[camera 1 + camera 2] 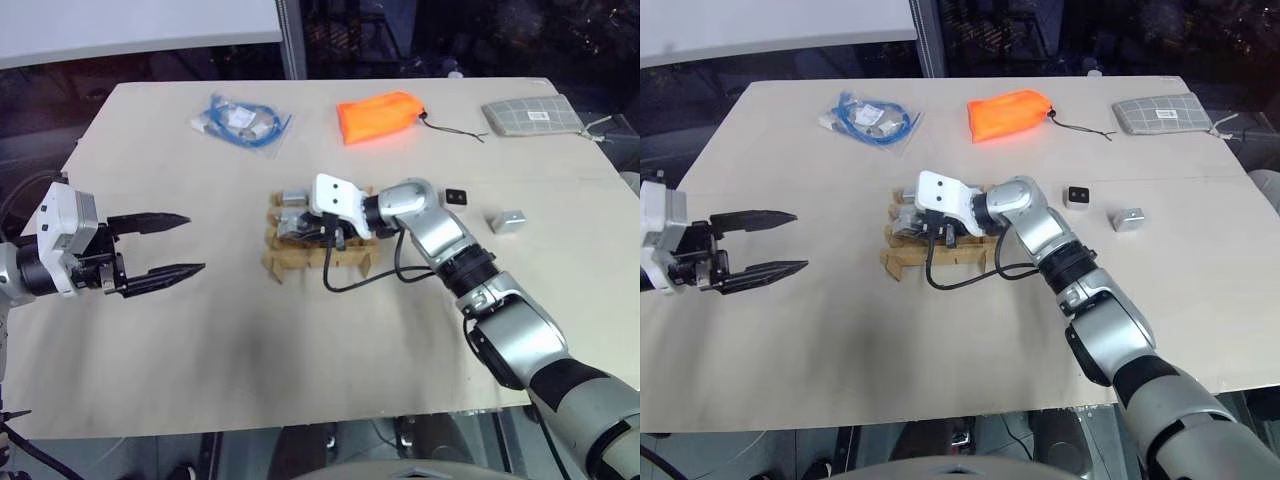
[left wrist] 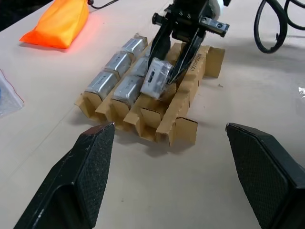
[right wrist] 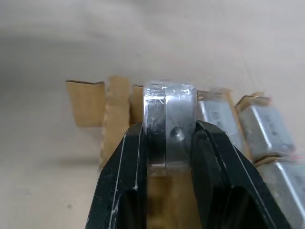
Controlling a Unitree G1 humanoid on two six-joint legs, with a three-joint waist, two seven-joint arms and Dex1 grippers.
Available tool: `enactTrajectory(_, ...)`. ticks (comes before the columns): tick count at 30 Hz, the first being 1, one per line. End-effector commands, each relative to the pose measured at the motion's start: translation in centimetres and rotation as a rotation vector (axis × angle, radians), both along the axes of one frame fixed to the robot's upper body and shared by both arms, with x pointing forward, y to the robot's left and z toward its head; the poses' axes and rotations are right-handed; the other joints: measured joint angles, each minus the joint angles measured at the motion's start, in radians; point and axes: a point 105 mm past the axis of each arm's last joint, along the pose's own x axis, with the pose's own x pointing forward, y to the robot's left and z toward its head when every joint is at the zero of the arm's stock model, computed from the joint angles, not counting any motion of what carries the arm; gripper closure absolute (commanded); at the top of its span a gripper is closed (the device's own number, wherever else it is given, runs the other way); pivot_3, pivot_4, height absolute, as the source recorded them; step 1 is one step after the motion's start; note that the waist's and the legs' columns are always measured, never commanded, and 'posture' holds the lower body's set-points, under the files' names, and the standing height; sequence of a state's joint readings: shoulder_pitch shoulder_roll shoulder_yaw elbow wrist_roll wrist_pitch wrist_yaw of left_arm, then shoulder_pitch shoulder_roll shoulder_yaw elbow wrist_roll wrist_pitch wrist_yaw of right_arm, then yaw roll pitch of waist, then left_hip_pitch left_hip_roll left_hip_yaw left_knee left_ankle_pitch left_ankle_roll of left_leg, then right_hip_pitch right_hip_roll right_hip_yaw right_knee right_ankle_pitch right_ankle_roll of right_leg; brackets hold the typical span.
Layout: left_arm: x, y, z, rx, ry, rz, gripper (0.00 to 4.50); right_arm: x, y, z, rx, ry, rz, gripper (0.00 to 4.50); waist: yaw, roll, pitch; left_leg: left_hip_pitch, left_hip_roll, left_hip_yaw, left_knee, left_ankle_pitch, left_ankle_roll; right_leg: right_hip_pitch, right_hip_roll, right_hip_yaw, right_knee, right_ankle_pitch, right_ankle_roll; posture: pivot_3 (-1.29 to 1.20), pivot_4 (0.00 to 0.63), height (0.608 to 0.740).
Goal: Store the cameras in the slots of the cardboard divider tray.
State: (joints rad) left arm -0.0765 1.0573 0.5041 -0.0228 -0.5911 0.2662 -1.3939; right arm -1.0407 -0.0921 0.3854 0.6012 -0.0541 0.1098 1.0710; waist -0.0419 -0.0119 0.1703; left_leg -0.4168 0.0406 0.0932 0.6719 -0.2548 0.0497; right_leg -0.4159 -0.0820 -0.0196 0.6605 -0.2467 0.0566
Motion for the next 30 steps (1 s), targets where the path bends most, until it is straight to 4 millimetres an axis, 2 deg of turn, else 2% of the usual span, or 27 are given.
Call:
enactTrajectory(1,-0.2,-0.2,1.1,0.0,-0.05,-0.011,0.61,-0.2,0.4,1.6,0.024,-0.03,0.019,3.76,0.0,0.0,0.0,0.0,0.0,0.0,0.0,0.0,0.0,0.0,0.0,0.0,0.0,0.0,0.0,0.0,0.15,0.74)
enactTrajectory(7,-0.1,-0.2,1.2,-0.002,-0.05,-0.011,0.61,-0.8,0.3,0.5,-0.056,0.008,0.052,3.76,0.0,0.0,0.0,0.0,0.0,0.0,0.0,0.0,0.0,0.0,0.0,0.0,0.0,0.0,0.0,0.0,0.15,0.74)
enactTrajectory(10,0.0,-0.2,1.2,-0.001,-0.05,-0.013,0.61,-1.0,0.5,0.6,-0.067,0.019,0.052,3.76,0.0,0.0,0.0,0.0,0.0,0.0,0.0,0.0,0.0,0.0,0.0,0.0,0.0,0.0,0.0,0.0,0.15,0.74)
enactTrajectory(11,0.0,-0.2,1.2,-0.001,-0.05,-0.013,0.61,-1.0,0.6,0.7,-0.064,0.021,0.046,2.72,0.0,0.0,0.0,0.0,0.0,0.0,0.0,0.0,0.0,0.0,0.0,0.0,0.0,0.0,0.0,0.0,0.15,0.74)
enactTrajectory(12,0.0,-0.2,1.2,-0.002,-0.05,-0.013,0.61,-1.0,0.6,0.8,-0.063,0.022,0.046,2.41,0.0,-0.001,0.0,0.0,0.0,0.0,0.0,0.0,0.0,0.0,0.0,0.0,0.0,0.0,0.0,0.0,0.15,0.74)
enactTrajectory(17,0.0,-0.3,1.2,-0.003,-0.049,-0.014,0.61,-0.7,0.8,1.2,-0.039,0.008,0.023,0.06,-0.001,-0.001,0.0,0.0,0.0,0.0,0.0,0.0,0.0,0.0,0.0,0.0,0.0,0.0,0.0,0.0,0.15,0.74)
enactTrajectory(26,0.0,-0.3,1.3,-0.003,-0.051,-0.017,0.61,-0.7,1.0,1.9,-0.006,0.004,0.014,0.01,-0.001,-0.001,0.0,0.0,0.0,0.0,0.0,0.0,0.0,0.0,0.0,0.0,0.0,0.0,0.0,0.0,0.15,0.74)
enactTrajectory(30,0.0,-0.5,1.4,-0.002,-0.05,-0.025,0.61,-0.7,-0.4,2.6,0.028,0.022,0.002,0.01,0.0,-0.001,0.0,0.0,0.0,0.0,0.0,0.0,0.0,0.0,0.0,0.0,0.0,0.0,0.0,0.0,0.15,0.74)
